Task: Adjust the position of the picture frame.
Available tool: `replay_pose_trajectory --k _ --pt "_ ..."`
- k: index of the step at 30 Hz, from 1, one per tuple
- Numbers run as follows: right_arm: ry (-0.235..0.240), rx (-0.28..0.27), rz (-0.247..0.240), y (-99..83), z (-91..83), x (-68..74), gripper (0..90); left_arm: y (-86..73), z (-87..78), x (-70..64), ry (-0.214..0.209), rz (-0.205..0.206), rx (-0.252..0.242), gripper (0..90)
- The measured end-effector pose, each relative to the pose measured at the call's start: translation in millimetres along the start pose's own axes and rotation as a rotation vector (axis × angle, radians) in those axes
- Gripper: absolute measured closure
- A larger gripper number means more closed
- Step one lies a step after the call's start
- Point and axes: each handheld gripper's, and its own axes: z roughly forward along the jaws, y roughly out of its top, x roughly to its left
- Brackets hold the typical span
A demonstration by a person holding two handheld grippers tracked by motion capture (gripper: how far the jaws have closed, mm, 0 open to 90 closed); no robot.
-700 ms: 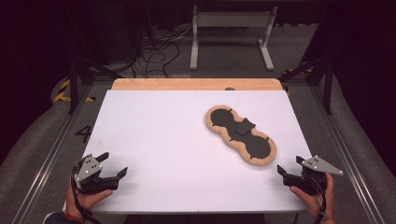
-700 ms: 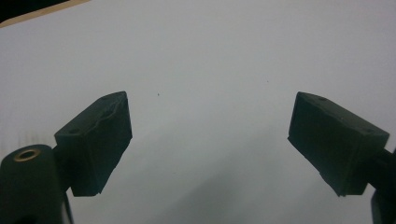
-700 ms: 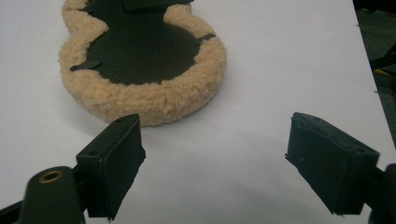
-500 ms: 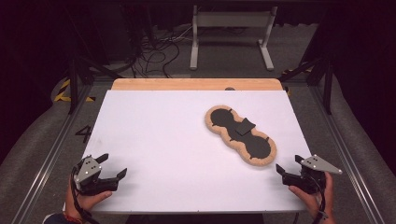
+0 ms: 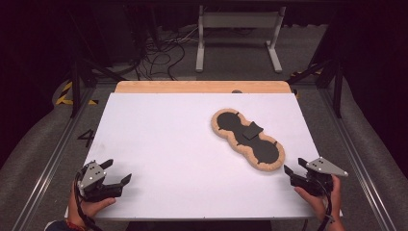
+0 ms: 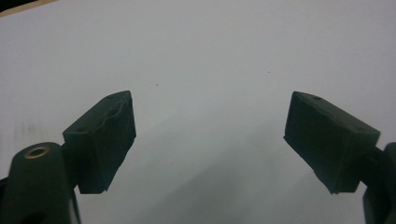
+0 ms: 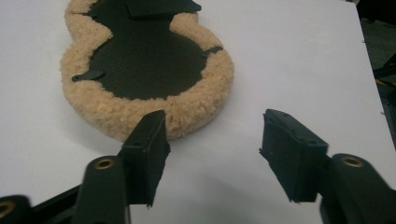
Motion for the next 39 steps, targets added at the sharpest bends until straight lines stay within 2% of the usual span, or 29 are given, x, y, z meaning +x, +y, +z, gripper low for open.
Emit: replay_pose_trajectory --k 4,10,12,13,14,17,20,22,24,28,31,32,36,39 --pt "0.011 0.001 0.002 5.5 4.6 -0.8 53.1 0.1 -0.6 -1.0 -0.001 0.001 -0.003 17.8" --pt "0.026 0.004 -0.001 15.7 11.1 -3.1 72.8 -0.1 0.6 -1.8 -0.011 0.008 0.002 18.4" --pt "0.014 -0.002 0.005 20.2 14.3 -7.9 80.4 -0.3 0.8 -1.8 -0.016 0.009 0.0 18.4" --pt "0.014 -0.002 0.005 20.2 14.3 -7.9 80.4 -0.3 0.8 -1.8 -0.016 0.009 0.0 18.4" --pt "0.008 0.003 0.014 22.8 18.9 -14.2 85.2 -0.5 0.6 -1.9 -0.015 0.007 0.002 18.4" --pt "-0.002 0.028 0.026 25.5 27.6 -22.4 89.8 -0.5 0.2 -2.1 -0.02 0.006 0.001 18.4" --pt "-0.014 0.049 0.035 27.3 34.1 -26.9 90.0 -0.7 0.2 -2.0 -0.021 0.01 -0.002 18.4" --pt "-0.013 0.062 0.047 29.8 44.4 -32.2 90.0 -0.9 0.7 -1.9 -0.025 0.009 -0.002 18.4" --pt "-0.012 0.07 0.035 32.0 50.9 -32.9 90.0 -1.1 1.0 -1.9 -0.027 0.004 0.002 18.4" --pt "-0.008 0.078 0.05 35.0 58.9 -32.9 90.0 -0.7 1.5 -2.3 -0.036 0.004 0.004 18.3" --pt "-0.007 0.114 0.053 36.0 67.9 -33.8 90.0 -0.1 1.0 -3.2 -0.043 0.004 -0.004 18.3" --pt "0.0 0.118 0.064 36.0 69.2 -34.2 90.0 0.0 0.9 -3.3 -0.043 0.006 -0.002 18.3" --pt "0.014 0.121 0.042 37.6 71.0 -31.3 90.0 -0.3 1.3 -2.9 -0.044 0.002 0.001 18.3" --pt "0.028 0.126 0.046 37.4 72.2 -30.3 90.0 -0.2 1.5 -3.3 -0.046 0.004 0.0 18.3"
